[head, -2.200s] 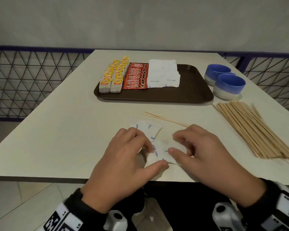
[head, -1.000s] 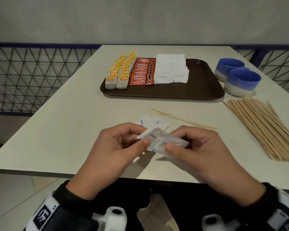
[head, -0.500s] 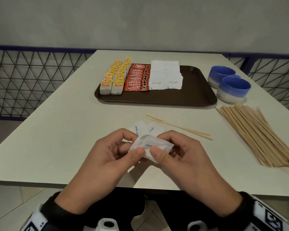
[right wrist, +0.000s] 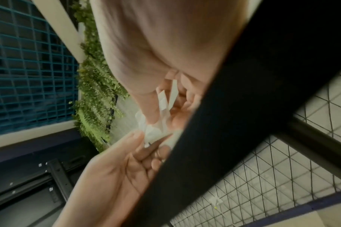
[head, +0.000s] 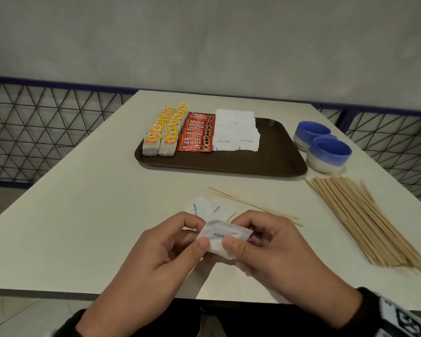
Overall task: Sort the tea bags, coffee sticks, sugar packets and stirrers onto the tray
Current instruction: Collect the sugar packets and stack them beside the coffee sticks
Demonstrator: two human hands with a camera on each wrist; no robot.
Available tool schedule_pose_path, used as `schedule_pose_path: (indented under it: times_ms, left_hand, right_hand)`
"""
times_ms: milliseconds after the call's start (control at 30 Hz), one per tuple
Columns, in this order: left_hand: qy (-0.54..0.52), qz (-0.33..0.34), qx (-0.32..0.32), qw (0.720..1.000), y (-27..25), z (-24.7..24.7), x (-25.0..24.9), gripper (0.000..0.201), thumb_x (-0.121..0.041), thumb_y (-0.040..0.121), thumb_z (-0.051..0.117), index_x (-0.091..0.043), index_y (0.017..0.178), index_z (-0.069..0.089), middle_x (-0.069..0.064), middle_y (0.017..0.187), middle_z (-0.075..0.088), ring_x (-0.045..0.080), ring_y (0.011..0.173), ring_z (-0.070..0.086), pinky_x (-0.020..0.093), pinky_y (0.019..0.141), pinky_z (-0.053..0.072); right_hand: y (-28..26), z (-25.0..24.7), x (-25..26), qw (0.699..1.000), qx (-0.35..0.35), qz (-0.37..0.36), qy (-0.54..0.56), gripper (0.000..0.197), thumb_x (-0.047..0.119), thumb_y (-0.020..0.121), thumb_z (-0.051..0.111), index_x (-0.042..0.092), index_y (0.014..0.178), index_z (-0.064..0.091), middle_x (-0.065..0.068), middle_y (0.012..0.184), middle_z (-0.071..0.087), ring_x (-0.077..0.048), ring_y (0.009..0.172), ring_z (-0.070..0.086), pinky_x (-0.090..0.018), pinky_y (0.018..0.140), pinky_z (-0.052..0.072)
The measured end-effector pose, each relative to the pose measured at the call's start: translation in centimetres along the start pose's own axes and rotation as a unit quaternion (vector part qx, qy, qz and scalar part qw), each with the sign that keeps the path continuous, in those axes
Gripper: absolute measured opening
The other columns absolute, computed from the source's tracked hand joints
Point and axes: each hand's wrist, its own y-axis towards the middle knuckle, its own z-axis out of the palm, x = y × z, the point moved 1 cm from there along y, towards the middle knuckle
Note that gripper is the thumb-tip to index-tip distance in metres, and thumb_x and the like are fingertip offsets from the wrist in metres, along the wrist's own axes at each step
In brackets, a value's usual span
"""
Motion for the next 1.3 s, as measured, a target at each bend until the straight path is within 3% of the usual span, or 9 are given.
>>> schedule_pose_path:
  times_ms: [100,233,467,567,733,900,1033,1167,1300]
  left_hand:
    - [-0.031,0.003,-0.056,0.998,0.1,-0.3,0.0,0.01,-0.025,0.086,0.065,-0.026,0.096,0.07,0.007,0.095,0.079,0.023,0.081,0.071,0.025,0.075,0.054]
    - [-0.056,-0.004,-0.069,0.996,0.4,-0.9,0.0,0.011,-0.02,0.086,0.062,-0.023,0.091,0.072,0.008,0.096,0.079,0.019,0.081,0.073,0.024,0.074,0.055]
    - [-0.085,0.005,-0.078,0.993,0.4,-1.0,0.4,0.01,-0.019,0.083,0.065,-0.023,0.084,0.074,0.009,0.086,0.079,0.016,0.074,0.07,0.018,0.069,0.052]
    - [-0.101,0.007,-0.078,0.992,0.6,-1.1,0.7,0.01,-0.018,0.081,0.065,-0.023,0.082,0.075,0.01,0.083,0.078,0.014,0.071,0.07,0.016,0.067,0.051]
    - [-0.115,0.004,-0.052,0.992,0.9,-1.6,1.0,0.008,-0.031,0.081,0.071,-0.025,0.085,0.075,0.01,0.084,0.078,0.014,0.073,0.071,0.021,0.072,0.053]
    - [-0.101,0.006,-0.043,0.994,1.0,-1.8,1.2,0.016,-0.042,0.077,0.067,-0.031,0.087,0.074,0.006,0.085,0.079,0.014,0.074,0.072,0.025,0.072,0.055]
    - [-0.093,0.012,-0.05,0.994,1.0,-1.7,1.2,0.016,-0.042,0.077,0.067,-0.031,0.086,0.074,0.006,0.083,0.079,0.013,0.073,0.071,0.022,0.071,0.054]
    - [-0.085,0.009,-0.06,0.995,0.9,-1.5,1.3,0.017,-0.041,0.076,0.067,-0.03,0.086,0.074,0.007,0.082,0.079,0.016,0.073,0.072,0.025,0.072,0.055]
    - [-0.075,0.01,-0.062,0.995,0.8,-1.6,1.5,0.016,-0.042,0.076,0.067,-0.032,0.087,0.074,0.007,0.083,0.079,0.017,0.074,0.073,0.031,0.072,0.055]
  right_hand:
    - [1.8,-2.7,3.9,0.997,0.01,-0.011,-0.08,0.012,0.017,0.087,0.078,0.007,0.086,0.072,-0.017,0.072,0.067,-0.026,0.058,0.054,-0.041,0.055,0.05]
    - [8.1,-6.5,8.9,0.969,-0.028,-0.008,-0.246,0.012,0.033,0.086,0.076,0.021,0.089,0.075,-0.006,0.078,0.073,-0.017,0.062,0.059,-0.032,0.061,0.051]
    - [19.7,-8.2,6.5,0.894,0.011,0.131,-0.427,0.016,0.027,0.092,0.075,0.013,0.1,0.072,-0.014,0.094,0.072,-0.017,0.069,0.059,-0.022,0.056,0.049]
    - [22.0,-7.8,5.5,0.895,0.001,0.15,-0.419,0.018,0.02,0.092,0.075,0.006,0.102,0.07,-0.013,0.09,0.072,-0.015,0.067,0.064,-0.02,0.054,0.052]
    - [23.7,-6.9,4.5,0.911,-0.043,0.146,-0.384,0.021,0.015,0.093,0.074,0.002,0.107,0.065,-0.016,0.089,0.074,-0.023,0.074,0.074,-0.038,0.081,0.064]
    - [24.2,-6.0,4.5,0.897,-0.073,0.145,-0.41,0.021,0.018,0.094,0.072,0.001,0.105,0.065,-0.014,0.093,0.074,-0.027,0.085,0.077,-0.042,0.09,0.061]
    - [24.1,-5.0,4.9,0.901,-0.077,0.162,-0.394,0.022,0.017,0.094,0.073,0.008,0.096,0.053,-0.004,0.087,0.058,-0.024,0.083,0.073,-0.03,0.074,0.061]
    - [23.9,-4.4,5.0,0.886,-0.068,0.163,-0.428,0.032,0.017,0.093,0.074,0.013,0.109,0.046,-0.002,0.09,0.058,-0.026,0.09,0.074,-0.04,0.091,0.061]
    - [23.5,-4.5,4.9,0.859,-0.058,0.163,-0.481,0.041,0.019,0.094,0.073,0.01,0.125,0.048,-0.005,0.098,0.061,-0.027,0.09,0.072,-0.04,0.086,0.063]
